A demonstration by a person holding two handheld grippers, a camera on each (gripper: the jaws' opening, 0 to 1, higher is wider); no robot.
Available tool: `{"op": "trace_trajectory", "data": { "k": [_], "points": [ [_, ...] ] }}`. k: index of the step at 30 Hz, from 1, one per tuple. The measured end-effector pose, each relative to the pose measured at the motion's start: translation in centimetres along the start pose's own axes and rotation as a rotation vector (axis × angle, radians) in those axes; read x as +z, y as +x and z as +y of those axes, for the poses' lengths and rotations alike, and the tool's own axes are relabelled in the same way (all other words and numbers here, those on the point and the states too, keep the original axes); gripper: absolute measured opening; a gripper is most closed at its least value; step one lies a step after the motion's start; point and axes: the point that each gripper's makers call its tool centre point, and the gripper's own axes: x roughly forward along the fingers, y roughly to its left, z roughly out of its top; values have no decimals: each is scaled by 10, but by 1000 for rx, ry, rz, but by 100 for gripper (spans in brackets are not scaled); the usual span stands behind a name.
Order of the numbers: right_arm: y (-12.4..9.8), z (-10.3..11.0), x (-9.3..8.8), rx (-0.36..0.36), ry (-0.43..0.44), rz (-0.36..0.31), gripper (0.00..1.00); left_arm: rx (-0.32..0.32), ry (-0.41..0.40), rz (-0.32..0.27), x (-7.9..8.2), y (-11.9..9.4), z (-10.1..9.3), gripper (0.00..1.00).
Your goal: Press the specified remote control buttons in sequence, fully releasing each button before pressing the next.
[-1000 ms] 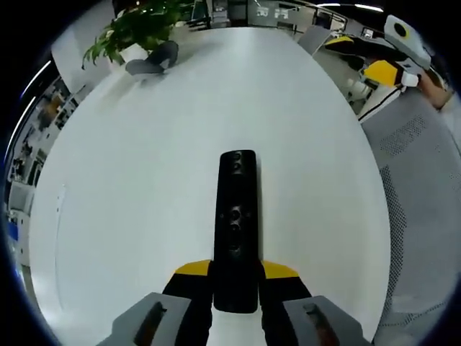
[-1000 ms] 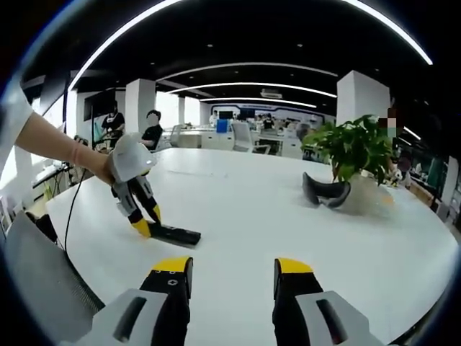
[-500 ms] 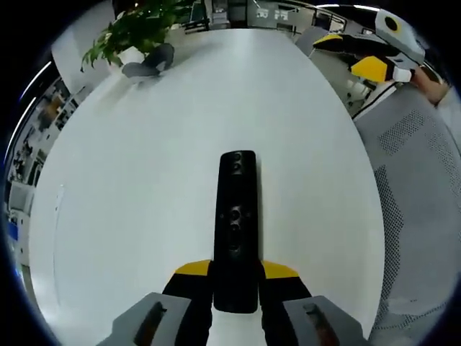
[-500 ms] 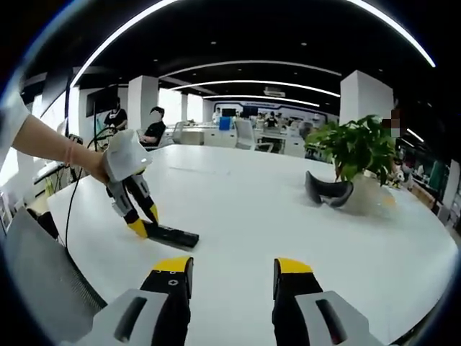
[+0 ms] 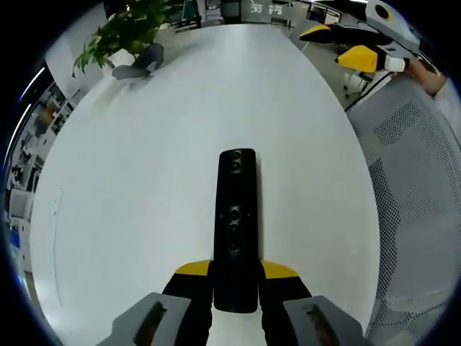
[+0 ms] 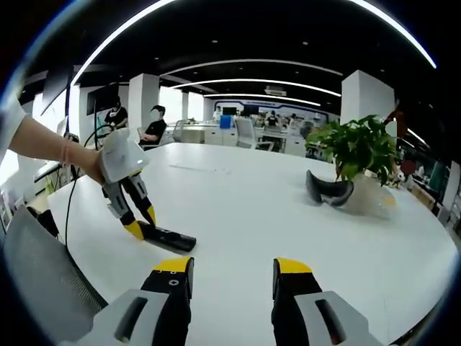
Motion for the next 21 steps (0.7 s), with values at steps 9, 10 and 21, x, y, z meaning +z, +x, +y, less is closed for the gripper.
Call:
{"op": "trace_trajectory", "data": {
  "k": [9,10,21],
  "points": [
    [0,1,-1,4,-6,5,41,-5,17,8,0,0,-8,23],
    [0,1,-1,5,-7,6,41,-6,18,9,0,0,-9,23],
    [1,2,-2,9,-13,11,41,-14,38,1,-1,-1,-22,23]
  ]
}}
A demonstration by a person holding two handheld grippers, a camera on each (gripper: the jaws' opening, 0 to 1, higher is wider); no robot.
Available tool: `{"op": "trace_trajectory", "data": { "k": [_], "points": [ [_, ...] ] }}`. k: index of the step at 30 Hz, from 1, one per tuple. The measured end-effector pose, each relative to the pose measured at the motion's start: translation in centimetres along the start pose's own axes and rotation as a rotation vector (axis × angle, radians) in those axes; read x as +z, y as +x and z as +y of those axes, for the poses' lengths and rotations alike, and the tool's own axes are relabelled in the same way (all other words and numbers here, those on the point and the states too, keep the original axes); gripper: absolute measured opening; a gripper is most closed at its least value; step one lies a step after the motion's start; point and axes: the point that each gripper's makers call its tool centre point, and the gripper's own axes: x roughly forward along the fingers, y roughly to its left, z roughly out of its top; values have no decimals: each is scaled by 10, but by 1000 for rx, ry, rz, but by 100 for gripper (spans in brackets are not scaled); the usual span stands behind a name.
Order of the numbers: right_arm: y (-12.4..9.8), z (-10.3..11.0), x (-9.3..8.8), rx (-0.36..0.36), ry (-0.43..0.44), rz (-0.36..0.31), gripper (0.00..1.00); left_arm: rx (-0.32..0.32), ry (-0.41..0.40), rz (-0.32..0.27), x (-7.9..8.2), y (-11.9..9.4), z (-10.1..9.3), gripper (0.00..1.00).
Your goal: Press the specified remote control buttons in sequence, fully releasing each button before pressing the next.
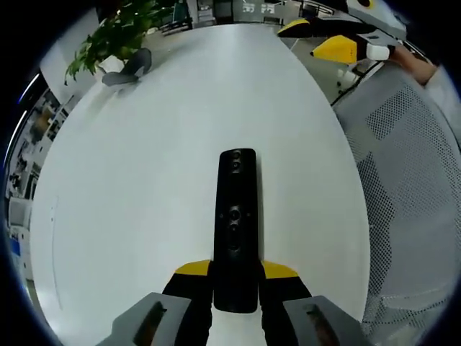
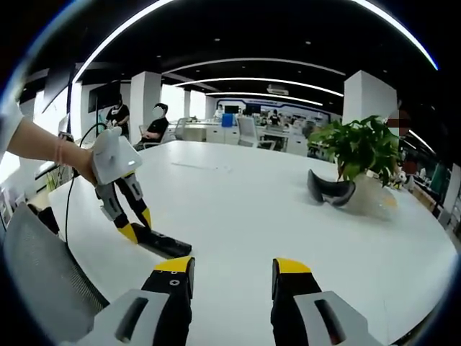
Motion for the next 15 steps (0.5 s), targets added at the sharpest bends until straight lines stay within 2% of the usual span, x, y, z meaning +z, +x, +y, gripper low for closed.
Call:
{"op": "trace_trajectory", "data": {
  "k": [15],
  "points": [
    [2,5,-2,22,-13,14,40,-2,0,-20,0,-1,-19,23]
  ]
}}
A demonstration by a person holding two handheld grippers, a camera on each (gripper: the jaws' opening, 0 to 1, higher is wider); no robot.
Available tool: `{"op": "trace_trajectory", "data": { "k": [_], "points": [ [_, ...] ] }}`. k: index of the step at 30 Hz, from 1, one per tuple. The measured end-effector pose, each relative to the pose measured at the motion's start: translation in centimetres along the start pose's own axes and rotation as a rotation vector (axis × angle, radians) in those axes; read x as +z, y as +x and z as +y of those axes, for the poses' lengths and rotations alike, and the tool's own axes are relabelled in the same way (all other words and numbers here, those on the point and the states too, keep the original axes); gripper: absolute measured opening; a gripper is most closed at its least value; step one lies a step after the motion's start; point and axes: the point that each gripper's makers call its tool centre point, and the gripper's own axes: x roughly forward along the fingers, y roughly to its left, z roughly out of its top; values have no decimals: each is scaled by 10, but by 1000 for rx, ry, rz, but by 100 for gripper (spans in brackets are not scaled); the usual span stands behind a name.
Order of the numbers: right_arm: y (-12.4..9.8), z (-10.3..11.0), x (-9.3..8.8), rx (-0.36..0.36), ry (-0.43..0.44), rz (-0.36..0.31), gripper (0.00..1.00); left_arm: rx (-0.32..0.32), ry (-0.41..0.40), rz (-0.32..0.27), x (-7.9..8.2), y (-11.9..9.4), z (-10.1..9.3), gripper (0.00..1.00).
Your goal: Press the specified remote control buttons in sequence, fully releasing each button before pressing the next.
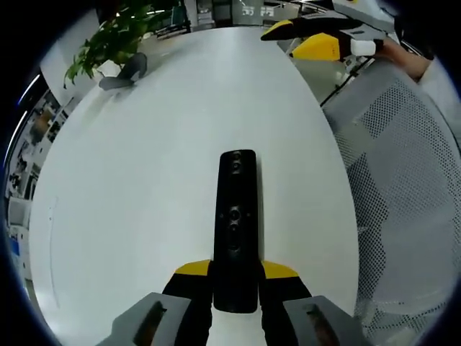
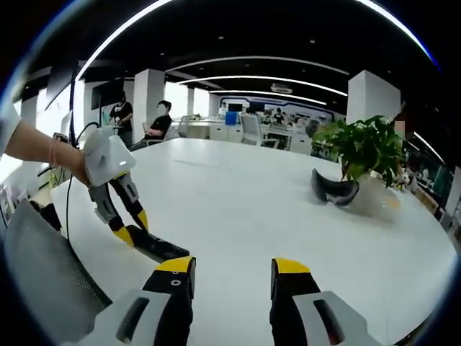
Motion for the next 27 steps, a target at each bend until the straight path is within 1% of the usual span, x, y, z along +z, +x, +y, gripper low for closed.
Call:
{"op": "trace_trajectory", "data": {
  "k": [14,27],
  "points": [
    [0,1,-1,5,0,6,39,3,13,15,2,0,-18,23],
    [0,1,-2,7,1,9,38,6,-4,-7,3,0,-35,23]
  ]
}}
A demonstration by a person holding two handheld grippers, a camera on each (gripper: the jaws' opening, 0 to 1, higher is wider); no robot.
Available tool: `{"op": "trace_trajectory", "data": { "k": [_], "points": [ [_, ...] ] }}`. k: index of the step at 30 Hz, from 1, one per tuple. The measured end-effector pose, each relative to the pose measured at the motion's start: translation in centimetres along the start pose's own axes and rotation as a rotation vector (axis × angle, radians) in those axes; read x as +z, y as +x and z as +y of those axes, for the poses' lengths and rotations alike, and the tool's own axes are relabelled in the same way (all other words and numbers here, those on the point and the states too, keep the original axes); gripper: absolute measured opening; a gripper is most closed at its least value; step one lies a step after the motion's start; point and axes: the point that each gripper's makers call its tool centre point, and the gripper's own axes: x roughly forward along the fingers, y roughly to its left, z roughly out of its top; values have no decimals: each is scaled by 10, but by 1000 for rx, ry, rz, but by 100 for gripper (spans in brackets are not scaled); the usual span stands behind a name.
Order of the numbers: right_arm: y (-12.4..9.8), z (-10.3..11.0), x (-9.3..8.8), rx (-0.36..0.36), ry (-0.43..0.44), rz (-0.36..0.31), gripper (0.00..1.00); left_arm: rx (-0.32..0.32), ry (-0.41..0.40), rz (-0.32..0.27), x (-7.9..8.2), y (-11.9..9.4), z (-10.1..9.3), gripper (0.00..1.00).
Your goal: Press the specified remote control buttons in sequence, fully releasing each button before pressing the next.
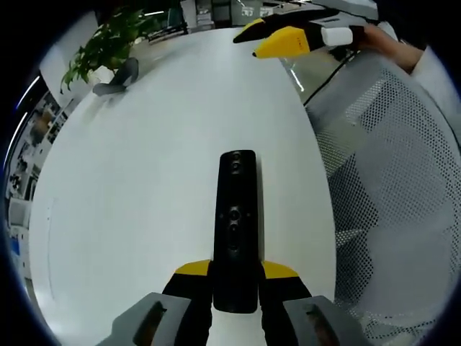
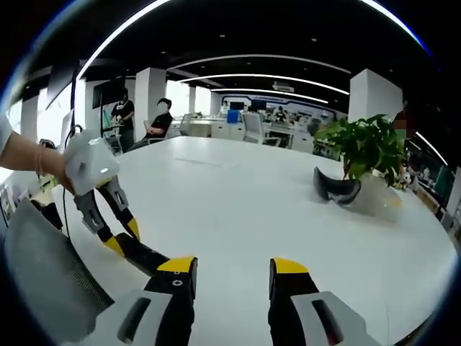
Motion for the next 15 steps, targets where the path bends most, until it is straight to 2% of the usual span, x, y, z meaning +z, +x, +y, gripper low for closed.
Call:
{"op": "trace_trajectory", "data": {
  "k": [7,15],
  "points": [
    [1,5,-1,24,-16,4,37,11,-30,-26,0,0,-5,23],
    [0,6,-1,25,-22,4,36,38,-20,0,2,0,-7,23]
  ]
}}
